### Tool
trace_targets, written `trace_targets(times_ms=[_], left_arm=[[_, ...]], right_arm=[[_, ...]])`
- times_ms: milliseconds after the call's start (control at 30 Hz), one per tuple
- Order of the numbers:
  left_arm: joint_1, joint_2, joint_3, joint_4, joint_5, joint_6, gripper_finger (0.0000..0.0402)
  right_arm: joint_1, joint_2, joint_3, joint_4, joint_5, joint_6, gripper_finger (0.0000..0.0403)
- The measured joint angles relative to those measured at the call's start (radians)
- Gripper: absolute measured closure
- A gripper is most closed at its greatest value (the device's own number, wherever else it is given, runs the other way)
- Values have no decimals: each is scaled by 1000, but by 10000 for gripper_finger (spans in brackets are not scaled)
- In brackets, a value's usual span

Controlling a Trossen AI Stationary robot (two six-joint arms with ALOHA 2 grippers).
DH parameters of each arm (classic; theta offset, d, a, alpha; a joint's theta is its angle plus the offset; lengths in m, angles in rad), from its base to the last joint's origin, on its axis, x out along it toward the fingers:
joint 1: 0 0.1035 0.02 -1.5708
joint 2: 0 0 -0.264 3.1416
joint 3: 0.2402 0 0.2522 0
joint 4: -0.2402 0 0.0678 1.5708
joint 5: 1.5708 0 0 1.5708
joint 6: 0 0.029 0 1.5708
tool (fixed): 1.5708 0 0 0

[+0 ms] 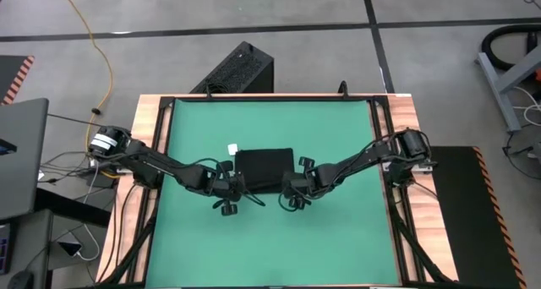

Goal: Roll towel
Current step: Roll the black towel

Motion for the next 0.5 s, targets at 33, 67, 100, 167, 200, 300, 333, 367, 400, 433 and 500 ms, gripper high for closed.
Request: trace_targets(times_ms=[33,67,100,167,200,300,333,367,400,433,500], left_arm=[[0,0,0,-6,-1,10,382],[0,0,0,-7,-3,17,373],[0,0,0,-7,-3,22,364],[0,-3,0,-15,-2,43,342],[0,-5,2,-33,-2,48,330],[-4,-13,25,-98,-15,36,296],[-9,-17,33,-128,-36,25,287],[-17,-18,44,-164,-64,21,280],[-28,-19,54,-196,-99,14,275],[-43,-24,62,-235,-138,5,273],[-73,-34,74,-279,-230,-24,273]], right_arm=[[0,1,0,6,0,-4,403],[0,3,0,10,0,-6,403],[0,3,0,12,-1,-7,403],[0,3,0,12,-2,-7,403],[0,3,0,11,-1,-8,403],[0,3,0,12,-2,-15,403],[0,3,0,12,-2,-15,403],[0,3,0,12,-3,-15,403],[0,3,0,12,-5,-15,403],[0,3,0,13,-5,-15,403],[0,3,0,13,-5,-15,403]])
